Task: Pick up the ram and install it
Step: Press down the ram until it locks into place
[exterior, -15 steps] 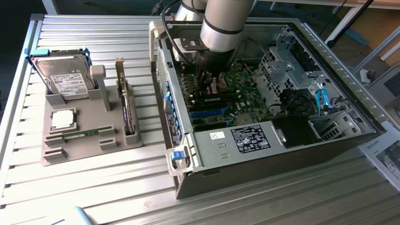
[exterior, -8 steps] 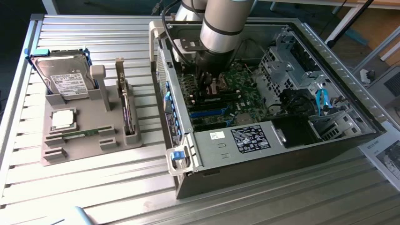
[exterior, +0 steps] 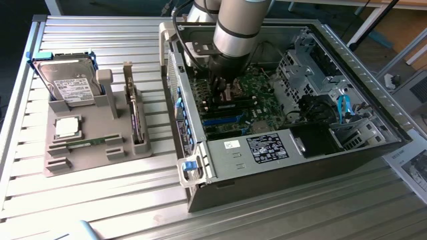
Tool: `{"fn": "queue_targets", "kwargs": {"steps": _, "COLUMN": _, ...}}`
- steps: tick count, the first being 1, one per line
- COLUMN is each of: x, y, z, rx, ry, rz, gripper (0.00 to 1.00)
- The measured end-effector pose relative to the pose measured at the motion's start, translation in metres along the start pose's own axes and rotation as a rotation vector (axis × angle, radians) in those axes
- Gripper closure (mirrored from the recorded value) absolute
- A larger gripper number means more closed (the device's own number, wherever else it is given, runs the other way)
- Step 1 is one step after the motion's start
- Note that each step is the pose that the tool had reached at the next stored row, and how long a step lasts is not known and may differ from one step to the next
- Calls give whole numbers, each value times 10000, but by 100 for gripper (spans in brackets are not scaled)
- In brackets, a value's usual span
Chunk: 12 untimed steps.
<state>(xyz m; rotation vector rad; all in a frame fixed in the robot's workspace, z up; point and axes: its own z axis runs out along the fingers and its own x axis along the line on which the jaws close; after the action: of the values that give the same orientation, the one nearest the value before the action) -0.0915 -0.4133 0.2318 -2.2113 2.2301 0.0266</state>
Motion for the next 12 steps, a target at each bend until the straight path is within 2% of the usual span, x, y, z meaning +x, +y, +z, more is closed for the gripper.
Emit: {"fn": "queue_targets", "kwargs": {"steps": 12, "x": 9, "y": 0, "z": 18, "rx": 2, "ry": -2, "rz": 1, "gripper": 90}}
